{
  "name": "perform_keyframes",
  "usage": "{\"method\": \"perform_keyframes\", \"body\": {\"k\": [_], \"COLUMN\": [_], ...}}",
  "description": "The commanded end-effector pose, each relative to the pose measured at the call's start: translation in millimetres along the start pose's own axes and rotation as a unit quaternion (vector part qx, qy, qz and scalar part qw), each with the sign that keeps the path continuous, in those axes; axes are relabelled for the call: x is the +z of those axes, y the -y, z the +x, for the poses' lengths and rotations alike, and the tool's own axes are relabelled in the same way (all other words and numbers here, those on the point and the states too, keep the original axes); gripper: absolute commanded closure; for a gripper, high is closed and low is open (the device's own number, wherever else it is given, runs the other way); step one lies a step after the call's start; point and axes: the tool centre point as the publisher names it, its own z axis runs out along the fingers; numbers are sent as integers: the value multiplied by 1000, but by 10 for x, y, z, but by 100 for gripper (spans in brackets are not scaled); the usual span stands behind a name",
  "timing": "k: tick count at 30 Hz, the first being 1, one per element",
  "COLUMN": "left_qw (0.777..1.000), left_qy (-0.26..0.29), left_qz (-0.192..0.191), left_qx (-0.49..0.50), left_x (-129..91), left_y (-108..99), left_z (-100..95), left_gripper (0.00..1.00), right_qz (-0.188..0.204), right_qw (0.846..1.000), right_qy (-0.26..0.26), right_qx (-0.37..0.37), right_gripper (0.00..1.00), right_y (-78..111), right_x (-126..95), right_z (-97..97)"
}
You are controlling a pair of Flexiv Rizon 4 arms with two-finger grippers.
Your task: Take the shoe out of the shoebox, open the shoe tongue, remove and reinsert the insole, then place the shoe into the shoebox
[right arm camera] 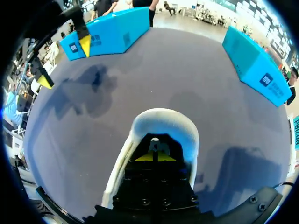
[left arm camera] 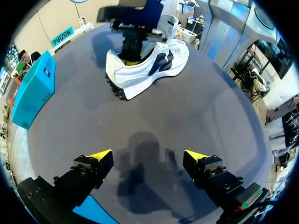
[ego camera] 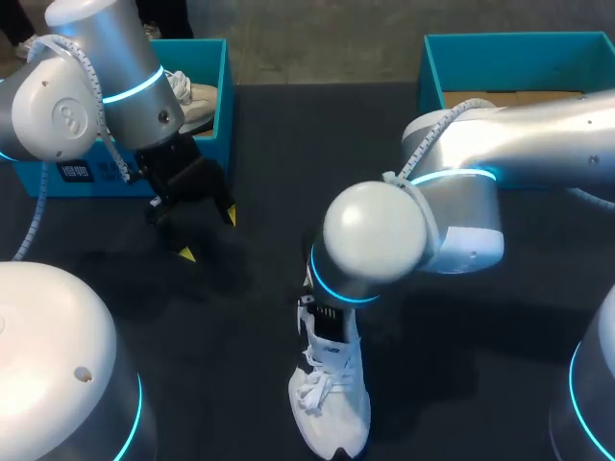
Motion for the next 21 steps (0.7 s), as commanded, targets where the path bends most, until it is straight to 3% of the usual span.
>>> {"method": "perform_keyframes", "body": {"k": [1,8,21], "left_qw": [1000,1000,1000], "left_qy": [0,0,0], "left_qz": [-2,-2,-2], "left_qx": [0,0,0], "left_x": [0,0,0], "left_y": [2,2,2], "left_z": [3,3,3], "left_gripper": [0,0,0], "right_qz": [-18,19,89], "right_qw": [1000,1000,996], "right_qy": [13,-4,12], "right_qx": [1,8,-1], "right_gripper": [100,100,100], "right_y": [71,170,314], "right_x": [-276,-191,-272], "right_z": [33,0,54]}}
